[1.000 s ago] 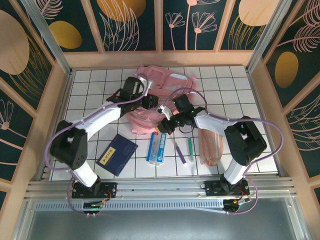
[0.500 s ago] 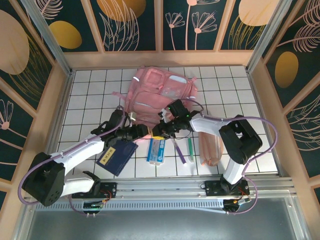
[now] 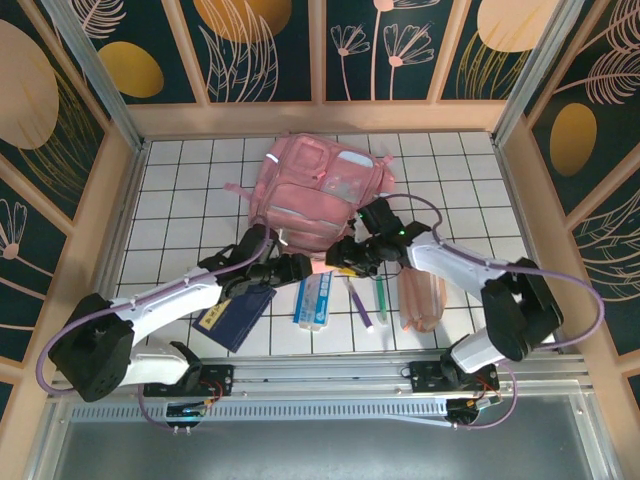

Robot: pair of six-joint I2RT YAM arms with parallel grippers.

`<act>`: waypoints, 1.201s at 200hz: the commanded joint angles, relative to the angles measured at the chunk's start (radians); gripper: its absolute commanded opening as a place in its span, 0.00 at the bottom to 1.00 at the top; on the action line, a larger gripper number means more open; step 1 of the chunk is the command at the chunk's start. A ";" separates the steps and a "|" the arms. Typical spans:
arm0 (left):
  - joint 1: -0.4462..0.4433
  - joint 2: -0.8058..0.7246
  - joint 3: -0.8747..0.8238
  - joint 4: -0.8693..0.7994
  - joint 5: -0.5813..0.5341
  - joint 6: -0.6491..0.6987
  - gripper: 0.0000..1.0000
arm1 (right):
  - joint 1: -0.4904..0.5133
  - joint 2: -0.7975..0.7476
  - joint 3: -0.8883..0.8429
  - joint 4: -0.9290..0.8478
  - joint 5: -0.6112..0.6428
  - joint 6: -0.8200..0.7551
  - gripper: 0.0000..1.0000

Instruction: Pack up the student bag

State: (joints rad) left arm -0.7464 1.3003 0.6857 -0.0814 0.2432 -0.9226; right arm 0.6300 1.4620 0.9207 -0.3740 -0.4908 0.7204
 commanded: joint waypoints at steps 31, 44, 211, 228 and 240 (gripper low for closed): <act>-0.086 0.131 0.116 -0.023 -0.224 0.017 0.45 | -0.172 -0.041 -0.062 0.064 0.069 0.259 0.48; -0.092 0.173 0.153 -0.052 -0.264 0.028 0.44 | -0.167 -0.021 -0.061 0.122 0.050 0.355 0.48; -0.098 0.297 0.178 0.029 -0.210 0.020 0.39 | -0.044 0.188 0.023 0.238 0.153 0.682 0.33; -0.098 0.297 0.163 0.039 -0.194 0.028 0.39 | -0.045 0.192 0.012 0.243 0.165 0.688 0.19; -0.098 0.295 0.147 0.051 -0.178 0.035 0.39 | -0.044 0.197 0.008 0.239 0.169 0.692 0.19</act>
State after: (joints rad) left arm -0.8337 1.5776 0.8635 -0.0734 -0.0040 -0.9070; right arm 0.5842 1.6398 0.9173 -0.1375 -0.3641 1.3933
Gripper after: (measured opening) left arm 0.389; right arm 0.196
